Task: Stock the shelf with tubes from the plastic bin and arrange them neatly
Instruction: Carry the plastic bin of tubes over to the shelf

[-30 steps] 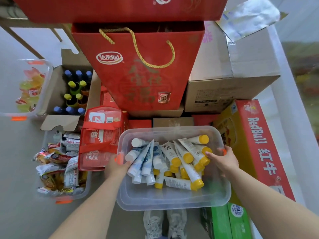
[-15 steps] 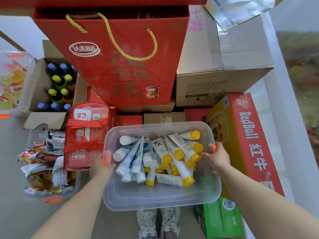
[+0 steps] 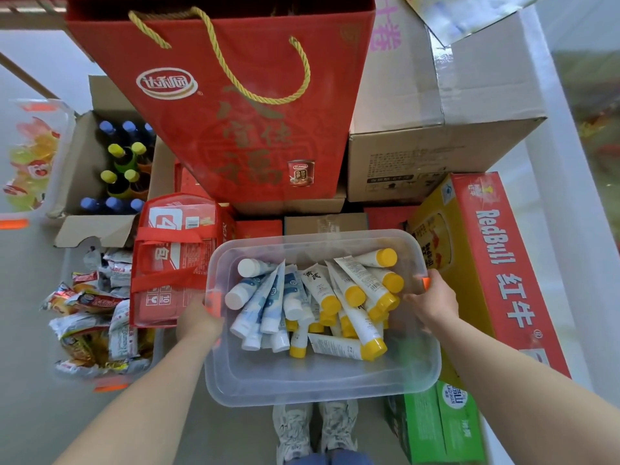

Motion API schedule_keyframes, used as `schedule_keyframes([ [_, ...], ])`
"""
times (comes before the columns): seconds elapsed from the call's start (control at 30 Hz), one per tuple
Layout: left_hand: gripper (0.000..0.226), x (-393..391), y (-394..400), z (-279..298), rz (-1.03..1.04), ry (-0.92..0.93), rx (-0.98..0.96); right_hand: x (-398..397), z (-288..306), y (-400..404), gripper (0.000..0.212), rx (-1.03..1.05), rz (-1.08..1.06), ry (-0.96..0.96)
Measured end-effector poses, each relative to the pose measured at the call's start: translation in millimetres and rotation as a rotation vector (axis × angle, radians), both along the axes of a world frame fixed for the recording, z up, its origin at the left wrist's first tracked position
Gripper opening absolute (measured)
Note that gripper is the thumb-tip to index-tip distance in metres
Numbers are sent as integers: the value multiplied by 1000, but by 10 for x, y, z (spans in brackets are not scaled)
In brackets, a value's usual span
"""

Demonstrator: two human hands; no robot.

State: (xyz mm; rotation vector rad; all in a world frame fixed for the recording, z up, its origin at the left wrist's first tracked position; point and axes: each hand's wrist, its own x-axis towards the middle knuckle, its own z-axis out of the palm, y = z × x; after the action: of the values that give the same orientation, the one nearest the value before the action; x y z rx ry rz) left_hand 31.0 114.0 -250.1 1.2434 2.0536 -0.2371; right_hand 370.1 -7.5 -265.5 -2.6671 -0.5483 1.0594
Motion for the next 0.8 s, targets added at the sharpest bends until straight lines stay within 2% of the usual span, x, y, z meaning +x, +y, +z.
schedule_keyframes([
  [0.3,53,-151,19,431,-177,7,-68,-169,435,-362,23,27,-33,-8],
  [0.6,50,-320,-149,1287,-351,-5,-81,-641,1404,-1046,29,15,-171,-23],
  [0.8,38,-353,-284,1867,-547,-24,-63,-987,2103,-1643,31,21,-299,-11],
])
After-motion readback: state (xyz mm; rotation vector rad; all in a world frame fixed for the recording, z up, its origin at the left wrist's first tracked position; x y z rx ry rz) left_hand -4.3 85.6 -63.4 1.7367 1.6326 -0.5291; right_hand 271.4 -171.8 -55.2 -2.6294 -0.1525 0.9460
